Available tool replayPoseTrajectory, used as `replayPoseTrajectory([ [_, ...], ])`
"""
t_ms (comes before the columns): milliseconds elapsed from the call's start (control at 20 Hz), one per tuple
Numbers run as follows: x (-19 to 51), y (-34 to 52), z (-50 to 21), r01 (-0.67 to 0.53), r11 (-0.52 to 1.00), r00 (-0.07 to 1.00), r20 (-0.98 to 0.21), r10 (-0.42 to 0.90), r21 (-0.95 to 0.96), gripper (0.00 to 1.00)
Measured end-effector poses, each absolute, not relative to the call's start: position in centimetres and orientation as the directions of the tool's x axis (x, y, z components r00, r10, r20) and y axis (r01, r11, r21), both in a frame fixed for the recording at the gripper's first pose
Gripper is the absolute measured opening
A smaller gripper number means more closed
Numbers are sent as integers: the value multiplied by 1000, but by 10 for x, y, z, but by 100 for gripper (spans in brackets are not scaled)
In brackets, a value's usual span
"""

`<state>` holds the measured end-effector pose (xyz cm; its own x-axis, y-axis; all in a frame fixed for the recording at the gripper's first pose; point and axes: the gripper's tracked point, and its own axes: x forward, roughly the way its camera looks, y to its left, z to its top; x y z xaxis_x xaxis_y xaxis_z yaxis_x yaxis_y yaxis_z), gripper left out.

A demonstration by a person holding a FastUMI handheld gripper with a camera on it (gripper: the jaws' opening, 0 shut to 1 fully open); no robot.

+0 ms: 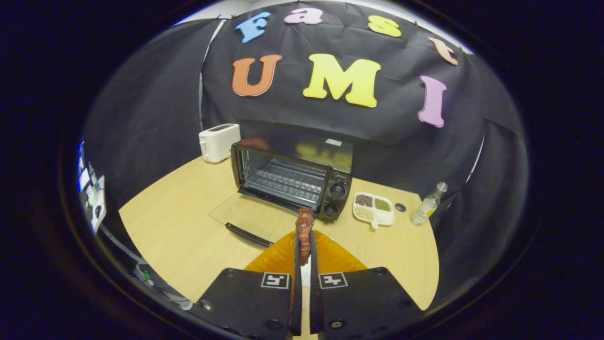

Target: Open the toaster oven, put the food inside, and close the toaster oven door.

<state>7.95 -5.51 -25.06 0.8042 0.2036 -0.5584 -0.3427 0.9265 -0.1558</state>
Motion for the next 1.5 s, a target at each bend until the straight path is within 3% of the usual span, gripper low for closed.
replayPoseTrajectory([
  [300,78,-3,-249,-329,920,889,-398,225,-214,10],
  [700,99,68,-283,-307,934,910,-345,231,-184,10],
  [1100,166,85,-321,-152,988,937,-320,142,-5,10],
  [1500,233,93,-345,-27,942,931,-336,146,334,10],
])
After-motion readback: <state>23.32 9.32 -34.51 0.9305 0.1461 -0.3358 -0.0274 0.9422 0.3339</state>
